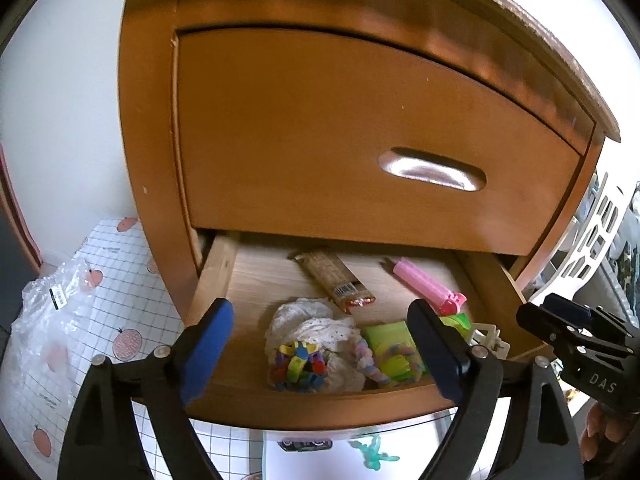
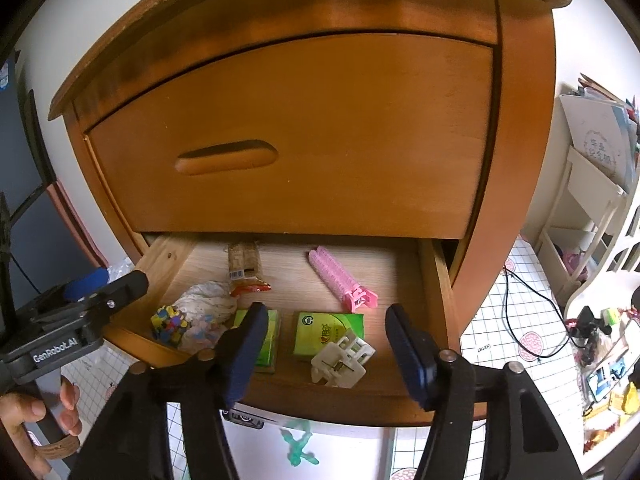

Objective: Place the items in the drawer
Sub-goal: 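Open the right tool to drop the clip while the left tool releases the block toy, then move both tools back down over the tray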

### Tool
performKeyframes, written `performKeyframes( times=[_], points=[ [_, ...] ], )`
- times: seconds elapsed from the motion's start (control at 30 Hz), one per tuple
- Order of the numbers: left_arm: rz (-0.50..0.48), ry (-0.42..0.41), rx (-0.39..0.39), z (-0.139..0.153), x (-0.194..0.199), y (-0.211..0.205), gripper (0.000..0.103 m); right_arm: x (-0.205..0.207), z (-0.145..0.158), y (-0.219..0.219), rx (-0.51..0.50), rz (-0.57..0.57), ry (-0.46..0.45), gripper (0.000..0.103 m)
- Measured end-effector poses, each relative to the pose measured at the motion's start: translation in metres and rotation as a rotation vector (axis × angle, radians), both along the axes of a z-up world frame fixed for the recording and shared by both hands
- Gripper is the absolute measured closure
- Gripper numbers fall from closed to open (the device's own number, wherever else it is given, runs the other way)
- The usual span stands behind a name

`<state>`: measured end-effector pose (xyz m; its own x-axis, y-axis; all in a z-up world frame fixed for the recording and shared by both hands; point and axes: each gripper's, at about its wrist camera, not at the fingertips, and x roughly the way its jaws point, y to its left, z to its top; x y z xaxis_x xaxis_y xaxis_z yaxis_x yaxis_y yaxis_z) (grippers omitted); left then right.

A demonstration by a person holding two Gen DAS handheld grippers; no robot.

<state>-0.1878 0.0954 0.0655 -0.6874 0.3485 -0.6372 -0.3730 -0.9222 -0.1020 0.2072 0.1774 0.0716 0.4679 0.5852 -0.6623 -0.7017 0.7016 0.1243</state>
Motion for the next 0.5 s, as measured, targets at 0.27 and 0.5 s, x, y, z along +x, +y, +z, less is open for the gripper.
performKeyframes(
  times=[0.27,0.5],
  points=[
    [0.034,0.052,0.003,0.004,0.005,-0.009,0.0,-0.003,0.001,-0.004,0.001,-0.004,-0.016,0.003],
    [0.028,0.073,0.015,0.008,0.012,-0.013,0.0,-0.007,0.0,-0.005,-0.005,0.001,-0.027,0.0]
  ],
)
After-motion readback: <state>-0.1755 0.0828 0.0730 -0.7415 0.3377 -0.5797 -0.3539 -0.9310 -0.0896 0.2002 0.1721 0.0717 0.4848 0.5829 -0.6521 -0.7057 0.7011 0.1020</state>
